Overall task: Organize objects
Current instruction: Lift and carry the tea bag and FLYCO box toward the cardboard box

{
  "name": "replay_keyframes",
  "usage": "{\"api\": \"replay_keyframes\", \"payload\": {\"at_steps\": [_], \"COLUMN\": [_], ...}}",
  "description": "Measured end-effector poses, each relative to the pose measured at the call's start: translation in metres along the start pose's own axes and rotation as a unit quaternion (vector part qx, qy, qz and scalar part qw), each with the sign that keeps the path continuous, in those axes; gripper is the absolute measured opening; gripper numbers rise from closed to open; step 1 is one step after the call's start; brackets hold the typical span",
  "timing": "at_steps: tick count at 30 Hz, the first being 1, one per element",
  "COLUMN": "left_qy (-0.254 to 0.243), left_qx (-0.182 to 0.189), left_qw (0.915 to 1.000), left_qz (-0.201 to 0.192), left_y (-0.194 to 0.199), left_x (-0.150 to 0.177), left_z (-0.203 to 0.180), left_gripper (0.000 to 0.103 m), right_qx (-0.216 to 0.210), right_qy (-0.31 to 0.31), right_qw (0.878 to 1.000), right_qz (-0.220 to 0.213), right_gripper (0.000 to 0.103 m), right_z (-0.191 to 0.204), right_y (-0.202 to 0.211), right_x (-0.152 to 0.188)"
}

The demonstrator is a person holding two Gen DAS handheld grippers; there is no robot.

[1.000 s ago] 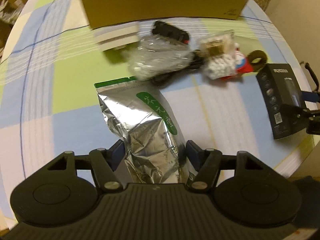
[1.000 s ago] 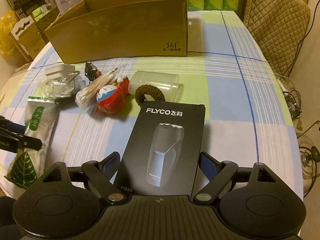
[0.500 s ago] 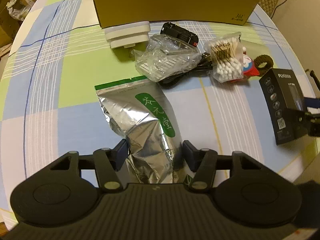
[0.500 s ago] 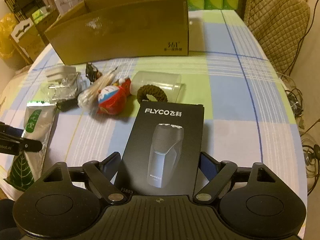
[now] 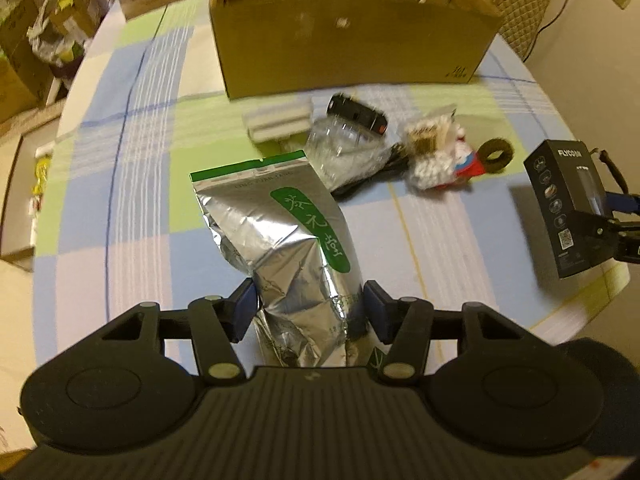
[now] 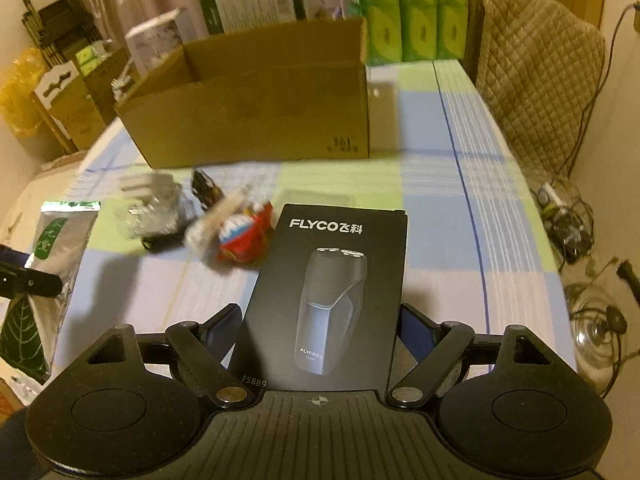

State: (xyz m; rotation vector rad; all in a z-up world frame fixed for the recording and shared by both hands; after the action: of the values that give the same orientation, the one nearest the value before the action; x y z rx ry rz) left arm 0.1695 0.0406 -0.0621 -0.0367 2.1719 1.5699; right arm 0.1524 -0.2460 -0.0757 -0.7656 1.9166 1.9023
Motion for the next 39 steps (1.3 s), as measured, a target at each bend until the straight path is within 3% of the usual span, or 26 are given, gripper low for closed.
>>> {"api": "replay_keyframes", "payload": {"at_steps": [7, 17, 21, 26, 39], "left_qy": [-0.029, -0.073, -0.077, -0.079, -0.06], "left_qx": [0.021, 0.006, 0.0, -0.004, -0.013], "left_qw": [0.9992, 0.995, 0.9935, 0.9925, 0.9933], "left_qz": [-0.019, -0.068, -0.084, -0.093, -0.098], "left_y": [0.037, 0.069, 0.061, 0.038, -0.036], "left_x": [-0.041, -0.154, -0.203, -0.251, -0.308], "left_z": [-0.023, -0.04, -0.036, -0.026, 0.013], "left_gripper": [0.052, 0.052, 0.052, 0.052, 0.052], "right_qx": [-0.037, -0.059, -0.051, -0.053, -0.046], "right_qy": [0.007, 0.02, 0.02, 0.017, 0.012], "right_qw": [0.999, 0.996, 0.995, 0.996, 0.997], "right_qz": [-0.02, -0.062, -0.081, -0.076, -0.061], "right_gripper": [0.08, 0.08, 0.08, 0.081, 0.081], "right_z": [0.007, 0.014, 0.019, 0.026, 0.035], "right_y": [0.026, 0.027, 0.006, -0.038, -0.124], "right_x": [-0.045, -0.17, -0.216, -0.254, -0.28]}}
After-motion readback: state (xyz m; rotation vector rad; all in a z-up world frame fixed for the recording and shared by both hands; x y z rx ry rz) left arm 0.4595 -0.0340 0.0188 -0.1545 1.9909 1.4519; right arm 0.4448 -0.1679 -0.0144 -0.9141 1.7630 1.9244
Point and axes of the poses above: each gripper's, at about its wrist camera, not at the fingertips, and y roughly against the way its jaws point, z to its left, x to its underside, the point moved 5 cm from there along -y, roughly the way its jaws point, and after that the axes turned 13 degrees about x, right-handed, at the moved point
